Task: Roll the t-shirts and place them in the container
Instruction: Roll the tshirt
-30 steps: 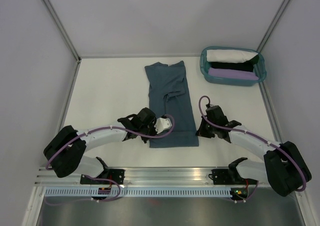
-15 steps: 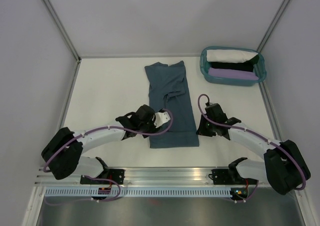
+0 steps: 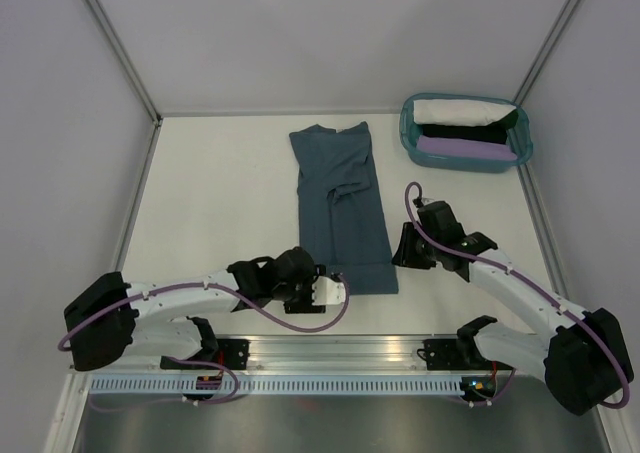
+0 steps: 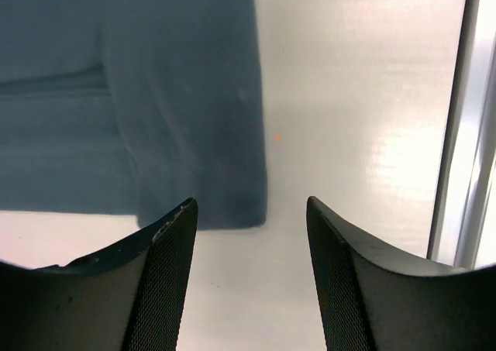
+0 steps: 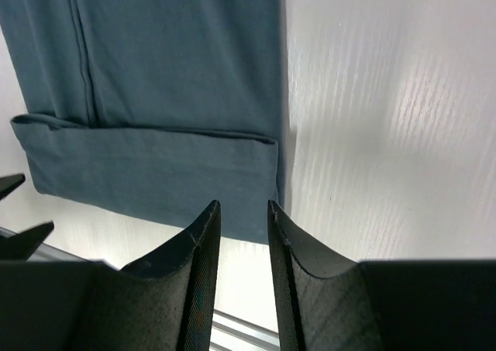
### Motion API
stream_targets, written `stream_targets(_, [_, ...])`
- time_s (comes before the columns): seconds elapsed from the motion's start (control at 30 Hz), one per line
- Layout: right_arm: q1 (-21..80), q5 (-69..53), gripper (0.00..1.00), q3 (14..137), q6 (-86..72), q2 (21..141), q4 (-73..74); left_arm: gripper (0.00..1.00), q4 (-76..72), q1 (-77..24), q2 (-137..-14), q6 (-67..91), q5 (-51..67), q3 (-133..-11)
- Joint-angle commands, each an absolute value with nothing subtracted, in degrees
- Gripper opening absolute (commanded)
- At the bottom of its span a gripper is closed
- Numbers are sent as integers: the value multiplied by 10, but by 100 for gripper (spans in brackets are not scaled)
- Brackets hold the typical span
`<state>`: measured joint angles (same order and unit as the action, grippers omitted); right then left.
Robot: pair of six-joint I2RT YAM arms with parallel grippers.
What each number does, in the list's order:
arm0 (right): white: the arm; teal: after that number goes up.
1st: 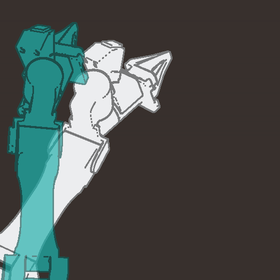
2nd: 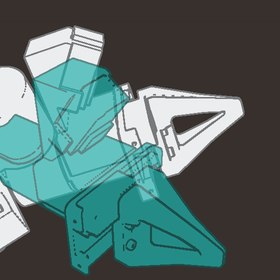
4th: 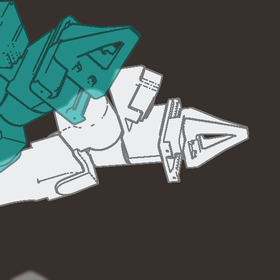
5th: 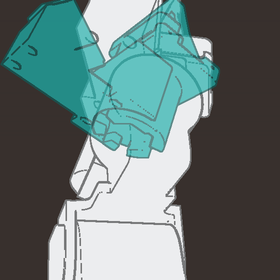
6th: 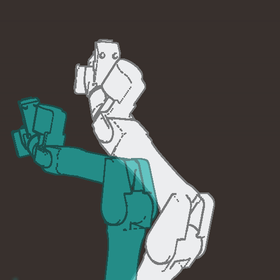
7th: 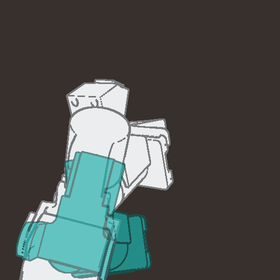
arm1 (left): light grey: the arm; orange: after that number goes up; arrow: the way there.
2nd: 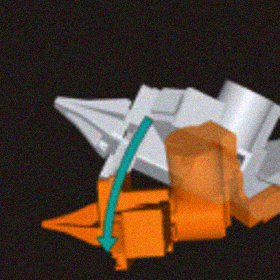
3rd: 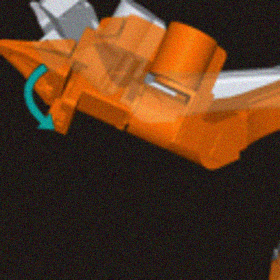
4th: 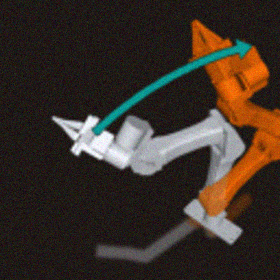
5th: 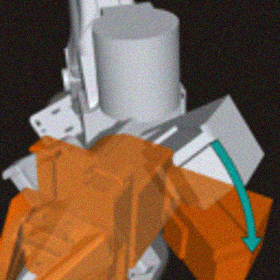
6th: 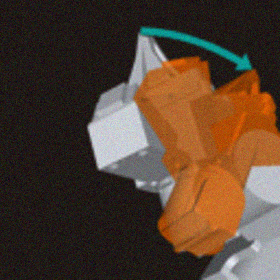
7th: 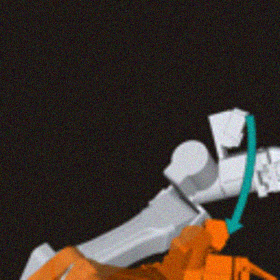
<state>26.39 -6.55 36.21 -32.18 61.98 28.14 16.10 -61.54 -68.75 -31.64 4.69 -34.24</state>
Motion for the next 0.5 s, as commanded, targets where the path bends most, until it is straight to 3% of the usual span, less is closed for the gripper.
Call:
stream_targets(0.0, [263,-91,37,342,-326,610,290,64,132,-613,-692,-403,56,-309])
stream_targets(0.37, [263,-136,37,330,-313,586,236,61,89,-613,-715,-403,75,-278])
stream_targets(0.47, [263,-136,38,334,-292,549,208,50,77,-614,-715,-403,75,-267])
